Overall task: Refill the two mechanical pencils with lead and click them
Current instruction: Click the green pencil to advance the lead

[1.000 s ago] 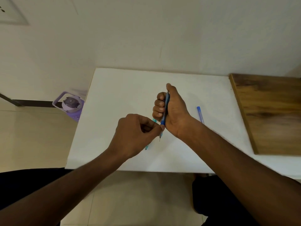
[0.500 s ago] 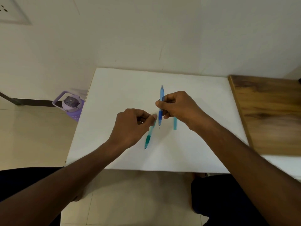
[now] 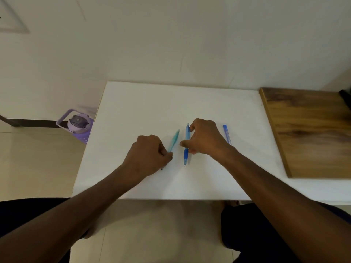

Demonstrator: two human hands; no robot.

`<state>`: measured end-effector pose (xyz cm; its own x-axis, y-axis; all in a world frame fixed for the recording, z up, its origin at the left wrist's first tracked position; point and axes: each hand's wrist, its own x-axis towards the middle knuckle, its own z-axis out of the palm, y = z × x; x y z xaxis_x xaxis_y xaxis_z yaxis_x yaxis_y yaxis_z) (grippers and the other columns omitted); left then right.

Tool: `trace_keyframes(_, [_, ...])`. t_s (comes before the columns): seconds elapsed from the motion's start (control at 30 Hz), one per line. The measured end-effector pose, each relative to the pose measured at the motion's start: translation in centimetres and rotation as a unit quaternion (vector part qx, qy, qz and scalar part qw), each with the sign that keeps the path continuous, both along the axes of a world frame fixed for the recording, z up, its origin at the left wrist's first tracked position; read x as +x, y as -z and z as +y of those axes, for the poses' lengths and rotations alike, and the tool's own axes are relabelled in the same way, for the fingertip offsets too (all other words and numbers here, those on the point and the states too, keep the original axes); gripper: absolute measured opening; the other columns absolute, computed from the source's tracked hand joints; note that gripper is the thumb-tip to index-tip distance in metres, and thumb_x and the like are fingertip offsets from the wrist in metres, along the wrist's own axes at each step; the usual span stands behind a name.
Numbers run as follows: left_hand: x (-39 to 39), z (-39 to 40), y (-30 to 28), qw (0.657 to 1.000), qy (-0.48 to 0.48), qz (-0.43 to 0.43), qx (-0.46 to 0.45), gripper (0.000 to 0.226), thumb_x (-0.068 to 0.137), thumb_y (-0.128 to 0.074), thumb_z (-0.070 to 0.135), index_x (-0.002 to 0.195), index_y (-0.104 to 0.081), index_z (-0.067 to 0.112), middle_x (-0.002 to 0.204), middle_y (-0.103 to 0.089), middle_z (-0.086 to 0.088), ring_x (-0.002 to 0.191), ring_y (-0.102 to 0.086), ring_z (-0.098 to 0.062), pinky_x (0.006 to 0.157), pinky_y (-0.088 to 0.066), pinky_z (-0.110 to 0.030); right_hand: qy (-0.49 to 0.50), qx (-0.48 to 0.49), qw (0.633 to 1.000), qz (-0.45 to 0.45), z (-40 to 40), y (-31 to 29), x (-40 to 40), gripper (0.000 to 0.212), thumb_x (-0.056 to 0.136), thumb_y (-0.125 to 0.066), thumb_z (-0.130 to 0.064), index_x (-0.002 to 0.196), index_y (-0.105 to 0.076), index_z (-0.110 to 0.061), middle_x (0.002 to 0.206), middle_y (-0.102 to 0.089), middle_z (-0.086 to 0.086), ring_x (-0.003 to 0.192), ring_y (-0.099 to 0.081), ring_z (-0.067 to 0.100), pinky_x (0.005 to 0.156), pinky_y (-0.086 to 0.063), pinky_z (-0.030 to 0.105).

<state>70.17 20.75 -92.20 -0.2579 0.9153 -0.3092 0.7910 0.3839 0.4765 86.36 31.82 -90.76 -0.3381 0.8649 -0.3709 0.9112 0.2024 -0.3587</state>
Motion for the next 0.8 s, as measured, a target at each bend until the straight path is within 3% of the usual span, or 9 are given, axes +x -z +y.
trace_keyframes(0.07, [-0.5, 0.3, -0.5, 0.994, -0.043, -0.096, 0.022, 0.027, 0.089, -0.084, 0.047, 0.076, -0.070, 0.027, 0.066, -0.073, 0.010, 0.054, -0.072, -0.011, 0.053, -0.056, -0.016, 0.000, 0.002, 1.000, -0.007, 0.0, -0.1, -0.1, 0.066, 0.074, -0.088, -0.053, 0.120, -0.061, -0.014, 0.099, -0.072, 0.002, 0.087, -0.070, 0.016, 0.073, -0.051, 0.021])
trace_keyframes(0.17, [-0.4, 0.3, -1.1, 0.966, -0.114, -0.227, 0.047, 0.021, 0.091, -0.082, 0.040, 0.090, -0.076, 0.020, 0.070, -0.079, 0.010, 0.063, -0.078, -0.008, 0.054, -0.060, -0.017, 0.001, 0.007, 1.000, -0.010, -0.1, -0.3, -0.5, 0.066, 0.075, -0.086, -0.056, 0.121, -0.060, -0.016, 0.100, -0.069, -0.001, 0.089, -0.064, 0.013, 0.058, -0.033, 0.015])
trace_keyframes(0.23, [-0.1, 0.4, -1.5, 0.946, -0.137, -0.287, 0.056, 0.020, 0.094, -0.079, 0.037, 0.097, -0.076, 0.018, 0.077, -0.082, 0.008, 0.071, -0.080, -0.009, 0.058, -0.064, -0.023, 0.002, -0.008, 1.000, -0.001, -0.5, -0.2, -0.8, 0.064, 0.076, -0.087, -0.054, 0.120, -0.060, -0.016, 0.097, -0.070, 0.001, 0.088, -0.068, 0.015, 0.064, -0.042, 0.016])
trace_keyframes(0.33, [0.1, 0.5, -2.0, 0.930, -0.152, -0.323, 0.089, 0.021, 0.096, -0.076, 0.036, 0.102, -0.077, 0.016, 0.084, -0.083, 0.005, 0.076, -0.081, -0.012, 0.066, -0.067, -0.027, 0.002, -0.016, 1.000, 0.008, -0.9, 0.0, -1.1, 0.063, 0.076, -0.088, -0.052, 0.118, -0.059, -0.016, 0.097, -0.071, 0.004, 0.087, -0.073, 0.020, 0.087, -0.059, 0.030])
trace_keyframes(0.53, [0.6, 0.3, -2.4, 0.916, -0.164, -0.350, 0.108, 0.017, 0.097, -0.075, 0.032, 0.104, -0.076, 0.016, 0.086, -0.083, 0.005, 0.078, -0.082, -0.012, 0.072, -0.068, -0.030, -0.022, -0.008, 0.998, -0.056, -1.2, -1.6, -1.4, 0.054, 0.086, -0.076, -0.057, 0.116, -0.061, -0.014, 0.101, -0.073, 0.006, 0.090, -0.074, 0.020, 0.095, -0.057, 0.033])
trace_keyframes(0.6, [0.6, 0.2, -2.6, 0.915, -0.160, -0.351, 0.114, 0.017, 0.098, -0.075, 0.031, 0.104, -0.075, 0.016, 0.086, -0.083, 0.005, 0.079, -0.082, -0.013, 0.073, -0.068, -0.030, 0.014, 0.028, 0.998, 0.045, -0.8, -2.7, -0.9, 0.038, 0.097, -0.066, -0.049, 0.107, -0.066, -0.012, 0.093, -0.076, 0.007, 0.076, -0.076, 0.016, 0.085, -0.062, 0.030])
trace_keyframes(0.67, [0.6, 0.2, -3.0, 0.920, -0.146, -0.340, 0.129, 0.015, 0.097, -0.075, 0.030, 0.104, -0.075, 0.017, 0.088, -0.083, 0.004, 0.079, -0.082, -0.012, 0.073, -0.068, -0.030, 0.079, 0.028, 0.974, 0.212, -0.3, -4.4, -0.2, 0.038, 0.105, -0.055, -0.047, 0.103, -0.071, -0.013, 0.088, -0.078, 0.004, 0.070, -0.076, 0.011, 0.076, -0.064, 0.027])
trace_keyframes(0.73, [0.9, 0.0, -3.3, 0.927, -0.126, -0.322, 0.143, 0.014, 0.096, -0.076, 0.030, 0.103, -0.075, 0.017, 0.090, -0.083, 0.002, 0.079, -0.081, -0.013, 0.075, -0.068, -0.031, 0.101, -0.052, 0.942, 0.315, -0.2, -5.4, -0.1, 0.046, 0.104, -0.048, -0.056, 0.109, -0.075, -0.019, 0.097, -0.078, -0.003, 0.086, -0.075, 0.011, 0.082, -0.063, 0.029])
trace_keyframes(0.8, [1.3, -0.3, -3.6, 0.937, -0.097, -0.289, 0.168, 0.018, 0.096, -0.077, 0.032, 0.104, -0.076, 0.016, 0.091, -0.082, 0.001, 0.079, -0.081, -0.014, 0.076, -0.069, -0.034, 0.072, -0.110, 0.930, 0.342, -0.9, -5.1, -0.8, 0.043, 0.103, -0.051, -0.057, 0.113, -0.076, -0.024, 0.108, -0.077, -0.008, 0.102, -0.072, 0.012, 0.092, -0.061, 0.035])
